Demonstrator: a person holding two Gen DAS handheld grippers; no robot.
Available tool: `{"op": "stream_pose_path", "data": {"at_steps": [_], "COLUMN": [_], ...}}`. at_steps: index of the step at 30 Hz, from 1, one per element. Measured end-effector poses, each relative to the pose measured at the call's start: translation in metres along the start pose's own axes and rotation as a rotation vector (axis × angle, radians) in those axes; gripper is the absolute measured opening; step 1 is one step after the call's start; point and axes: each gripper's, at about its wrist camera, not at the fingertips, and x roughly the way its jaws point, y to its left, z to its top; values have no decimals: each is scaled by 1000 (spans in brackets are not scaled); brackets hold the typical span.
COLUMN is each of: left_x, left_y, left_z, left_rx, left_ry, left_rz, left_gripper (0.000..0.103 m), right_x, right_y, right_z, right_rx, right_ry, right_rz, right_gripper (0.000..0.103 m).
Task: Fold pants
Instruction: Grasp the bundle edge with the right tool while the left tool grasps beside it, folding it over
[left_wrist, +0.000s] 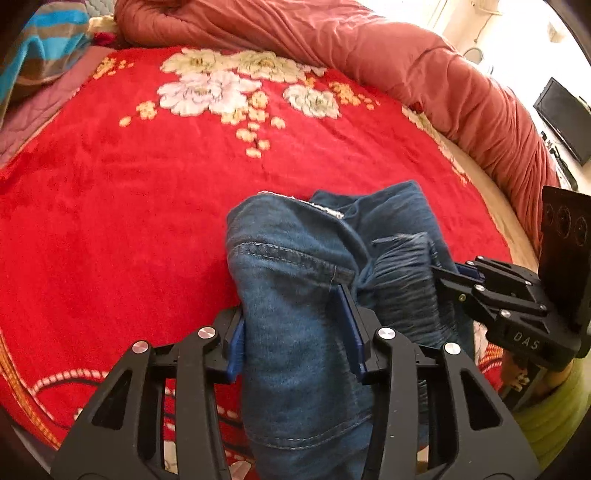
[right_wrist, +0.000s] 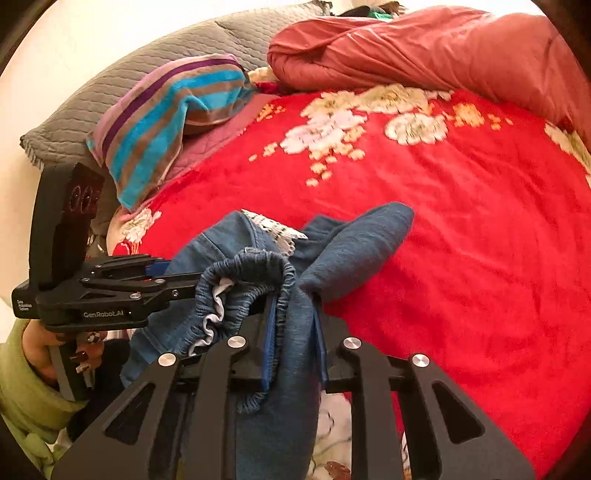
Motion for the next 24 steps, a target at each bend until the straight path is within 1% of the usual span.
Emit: {"op": "stream_pose_path", "data": {"at_steps": [9,12,16,24], "left_x": [-12,-12,-5,4], "left_y": [3,5,12,22], "left_z": [36,47,54,57], "left_rx": [12,25,18,-4], "left_ry": [-73,-92,-90,-86], "left_rz": [32,48,65,69], "left_gripper": [35,35,35,35], "right_x": [11,16,25,35], "right_y": [-1,-2,-2,-11], "right_z": [38,50,60,62], "right_rx": [-33,-36,-46,-23], "right_ry": [-48,-49,-40,-31], "right_rz": [-16,-9,-25,-40], "right_gripper": [17,17,17,17]}}
